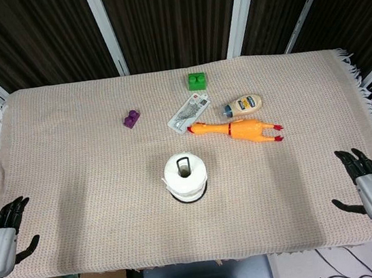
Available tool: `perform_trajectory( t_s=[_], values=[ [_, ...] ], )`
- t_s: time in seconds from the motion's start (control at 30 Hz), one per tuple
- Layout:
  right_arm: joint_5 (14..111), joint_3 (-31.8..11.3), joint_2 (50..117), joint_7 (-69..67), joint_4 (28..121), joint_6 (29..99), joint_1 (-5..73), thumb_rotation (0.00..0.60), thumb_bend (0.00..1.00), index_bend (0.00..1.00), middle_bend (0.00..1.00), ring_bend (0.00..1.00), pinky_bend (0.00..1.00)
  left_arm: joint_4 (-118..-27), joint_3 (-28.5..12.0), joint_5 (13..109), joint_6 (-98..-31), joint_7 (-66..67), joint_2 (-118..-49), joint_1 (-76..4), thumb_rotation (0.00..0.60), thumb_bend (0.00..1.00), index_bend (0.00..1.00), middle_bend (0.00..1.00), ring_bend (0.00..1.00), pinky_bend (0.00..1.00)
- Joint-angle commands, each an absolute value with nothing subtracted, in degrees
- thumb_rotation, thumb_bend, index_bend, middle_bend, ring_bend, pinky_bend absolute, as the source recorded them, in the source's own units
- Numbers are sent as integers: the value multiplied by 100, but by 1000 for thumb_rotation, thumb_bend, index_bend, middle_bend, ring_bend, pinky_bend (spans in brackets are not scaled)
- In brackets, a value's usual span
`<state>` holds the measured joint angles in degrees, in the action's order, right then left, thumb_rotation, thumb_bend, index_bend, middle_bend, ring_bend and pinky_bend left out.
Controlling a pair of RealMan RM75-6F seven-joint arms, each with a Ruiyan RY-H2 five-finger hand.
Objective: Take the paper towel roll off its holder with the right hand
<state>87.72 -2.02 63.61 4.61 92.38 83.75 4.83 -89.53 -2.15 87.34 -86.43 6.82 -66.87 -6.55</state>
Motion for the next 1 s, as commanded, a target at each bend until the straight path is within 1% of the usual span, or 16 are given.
perform_trajectory(
  t_s=[0.03,0.17,0.23,0.3,0.37,0.43,0.53,0.6,0.7,0.8,0.9,1.0],
  values=[
    [8748,-219,6384,491,9230,8372,486,600,201,87,210,96,329,-9005,-223,8698,-8616,683,-6656,-652,600,291,104,87,123,280],
    [8774,-239,6425,516,9183,8393,503,600,201,90,211,96,330,-9029,-214,8701,-8611,699,-6639,-645,600,290,113,92,122,280],
    [8882,-212,6429,484,9093,8405,524,600,201,58,208,94,329,-9042,-204,8705,-8618,675,-6624,-630,600,290,114,96,122,280],
    [8952,-165,6390,438,9051,8348,549,600,201,7,183,85,322,-9061,-208,8699,-8625,651,-6612,-622,600,290,115,102,122,281],
    [9062,-144,6389,314,8998,8354,581,600,180,0,135,78,312,-9075,-203,8698,-8616,624,-6597,-619,600,295,120,108,122,280],
    [9178,-128,6417,194,8941,8401,601,600,136,0,96,62,285,-9086,-188,8709,-8601,611,-6581,-617,600,305,132,114,122,280],
    [9483,-147,6540,-143,8837,8653,641,600,93,0,66,40,231,-9072,-156,8770,-8608,624,-6572,-611,600,304,139,116,122,280],
    [9692,-118,6570,-346,8802,8713,705,600,86,0,64,34,194,-9027,-140,8804,-8601,623,-6571,-615,600,303,144,118,122,280],
    [9728,-99,6546,-397,8829,8675,735,600,85,0,64,34,177,-9022,-140,8797,-8599,621,-6568,-612,600,304,151,120,122,280],
    [9793,-92,6468,-532,9015,8476,895,600,84,0,64,34,173,-9023,-156,8806,-8684,576,-6564,-576,600,303,163,122,123,280],
    [9729,-395,6674,-932,9206,8167,1346,600,84,0,65,34,173,-8983,-112,8986,-8964,485,-6564,-458,600,303,166,122,122,280],
    [9602,-515,6800,-1336,9351,7792,1666,600,84,0,64,34,173,-8940,-122,8997,-8913,451,-6572,-491,600,303,167,122,122,280]
  ],
)
